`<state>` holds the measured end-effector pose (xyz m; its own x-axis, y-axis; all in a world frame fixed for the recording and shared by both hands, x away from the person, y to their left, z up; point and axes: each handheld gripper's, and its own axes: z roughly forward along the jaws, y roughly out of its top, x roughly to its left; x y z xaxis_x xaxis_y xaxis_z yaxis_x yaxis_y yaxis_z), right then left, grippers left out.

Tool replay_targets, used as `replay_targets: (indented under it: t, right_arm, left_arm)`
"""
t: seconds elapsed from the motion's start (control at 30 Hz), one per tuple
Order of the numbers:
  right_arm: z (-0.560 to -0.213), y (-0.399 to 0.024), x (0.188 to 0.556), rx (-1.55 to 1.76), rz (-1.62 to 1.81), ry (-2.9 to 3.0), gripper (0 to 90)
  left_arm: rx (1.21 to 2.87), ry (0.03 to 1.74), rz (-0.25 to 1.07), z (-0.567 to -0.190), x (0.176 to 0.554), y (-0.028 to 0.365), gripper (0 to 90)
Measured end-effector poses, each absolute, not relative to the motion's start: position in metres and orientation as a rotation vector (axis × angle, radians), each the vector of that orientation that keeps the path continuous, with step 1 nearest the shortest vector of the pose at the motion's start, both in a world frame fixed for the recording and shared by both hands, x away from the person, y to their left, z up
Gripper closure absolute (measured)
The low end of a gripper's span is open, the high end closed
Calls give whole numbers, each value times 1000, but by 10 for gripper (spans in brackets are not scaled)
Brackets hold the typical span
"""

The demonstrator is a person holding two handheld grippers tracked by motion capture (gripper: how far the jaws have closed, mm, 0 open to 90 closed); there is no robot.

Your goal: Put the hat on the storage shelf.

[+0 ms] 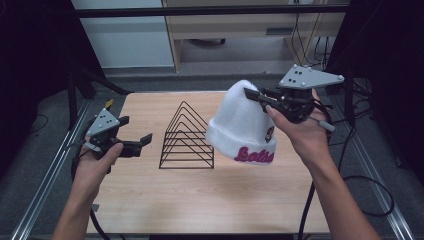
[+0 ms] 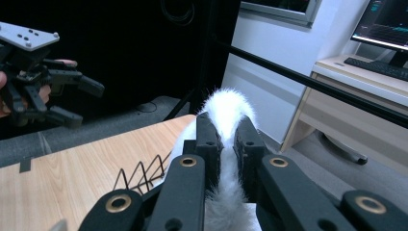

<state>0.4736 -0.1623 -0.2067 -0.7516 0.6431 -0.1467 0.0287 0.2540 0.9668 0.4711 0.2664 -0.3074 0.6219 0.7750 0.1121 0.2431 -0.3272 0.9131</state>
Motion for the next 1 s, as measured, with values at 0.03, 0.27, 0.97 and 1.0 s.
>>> replay_targets:
  t: [0.03,0.27,0.97,1.0]
  right_arm:
    - [-207,-162,474,608,1529,2005,840]
    - [-194,-151,485,592,1543,1987,840]
    - [-175,-115,498,541,1538,2000,840]
    - [-173,-114,498,536,1536,1997,840]
  left_arm:
    - [1870,814,684,-307,471,266,41]
    - [1905,769,671,-303,478,247,43]
    - [1919,727,614,-299,485,222,115]
    - [1916,728,608,-298,486,221,115]
